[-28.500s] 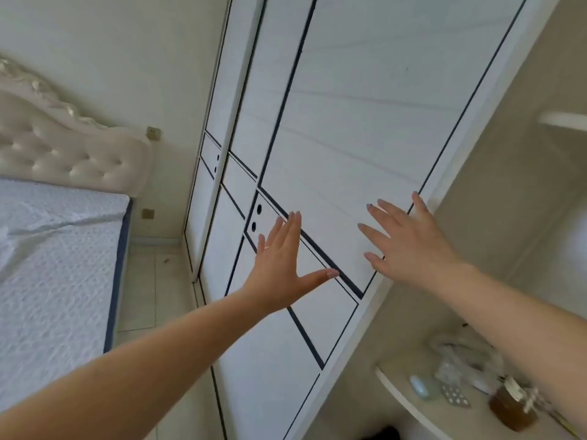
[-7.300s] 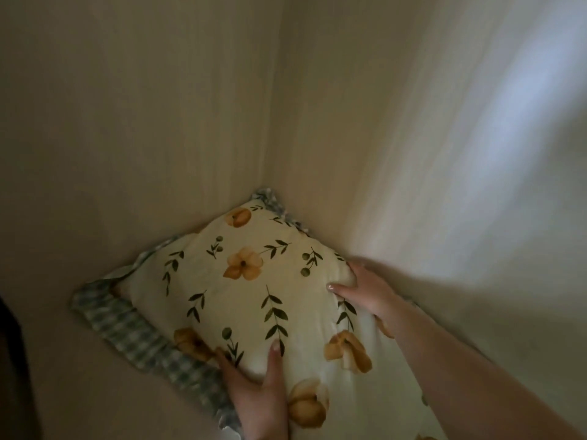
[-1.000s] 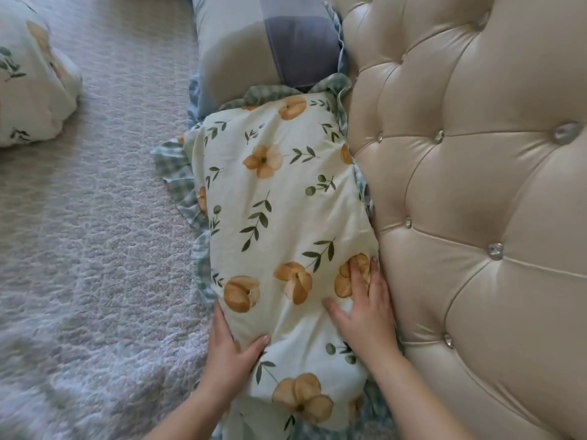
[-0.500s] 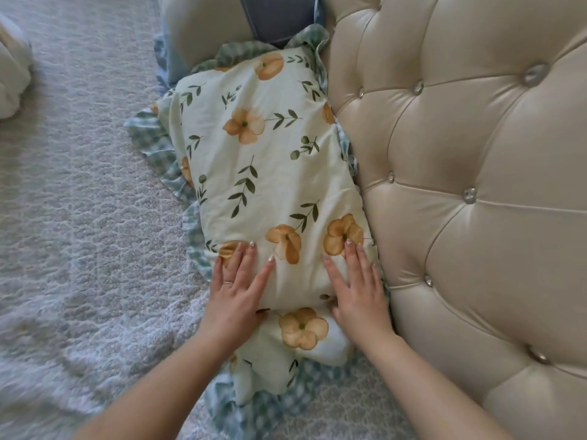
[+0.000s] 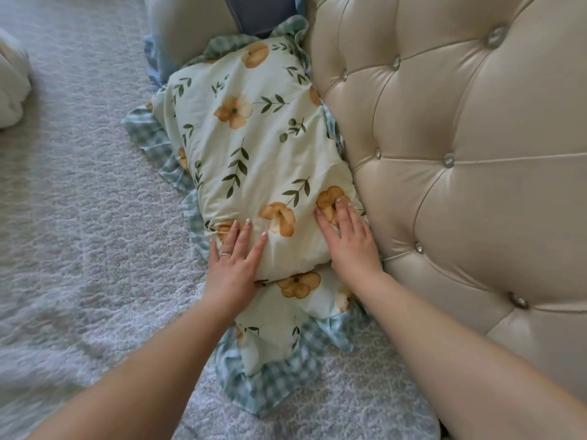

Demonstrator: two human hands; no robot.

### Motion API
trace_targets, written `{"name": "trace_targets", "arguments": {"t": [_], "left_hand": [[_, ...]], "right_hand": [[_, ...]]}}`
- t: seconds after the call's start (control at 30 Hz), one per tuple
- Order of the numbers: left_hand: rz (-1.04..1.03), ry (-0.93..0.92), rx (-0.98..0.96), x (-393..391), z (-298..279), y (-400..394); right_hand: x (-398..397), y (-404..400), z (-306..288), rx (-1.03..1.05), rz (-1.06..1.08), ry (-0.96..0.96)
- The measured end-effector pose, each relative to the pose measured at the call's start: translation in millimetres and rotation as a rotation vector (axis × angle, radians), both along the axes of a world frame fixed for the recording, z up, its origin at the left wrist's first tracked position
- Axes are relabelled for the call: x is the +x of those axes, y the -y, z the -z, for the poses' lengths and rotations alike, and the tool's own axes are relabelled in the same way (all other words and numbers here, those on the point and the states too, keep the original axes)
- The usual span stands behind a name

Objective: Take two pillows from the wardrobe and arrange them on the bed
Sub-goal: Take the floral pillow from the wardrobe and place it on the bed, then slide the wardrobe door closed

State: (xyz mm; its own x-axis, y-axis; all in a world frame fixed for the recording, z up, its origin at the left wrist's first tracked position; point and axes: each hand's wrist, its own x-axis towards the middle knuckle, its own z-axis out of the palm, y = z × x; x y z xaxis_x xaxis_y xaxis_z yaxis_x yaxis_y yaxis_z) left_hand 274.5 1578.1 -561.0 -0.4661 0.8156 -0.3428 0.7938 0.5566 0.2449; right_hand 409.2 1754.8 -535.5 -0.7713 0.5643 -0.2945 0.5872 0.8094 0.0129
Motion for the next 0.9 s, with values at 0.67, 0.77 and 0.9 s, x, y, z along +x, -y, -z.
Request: {"name": "trace_targets", "arguments": {"t": [0.67, 0.77, 0.9], "left_hand": [[-0.074, 0.802, 0.528, 96, -306, 67], [0.146, 0.881, 0.512, 131, -341, 87], [0.407, 0.992, 0.510, 180, -386, 117]], "right_hand": [[177, 177, -310, -0.399, 0.744, -0.991], [214, 228, -352, -0.262, 0.834, -1.105], [262, 309, -404, -0.097, 0.945, -1.204]]}}
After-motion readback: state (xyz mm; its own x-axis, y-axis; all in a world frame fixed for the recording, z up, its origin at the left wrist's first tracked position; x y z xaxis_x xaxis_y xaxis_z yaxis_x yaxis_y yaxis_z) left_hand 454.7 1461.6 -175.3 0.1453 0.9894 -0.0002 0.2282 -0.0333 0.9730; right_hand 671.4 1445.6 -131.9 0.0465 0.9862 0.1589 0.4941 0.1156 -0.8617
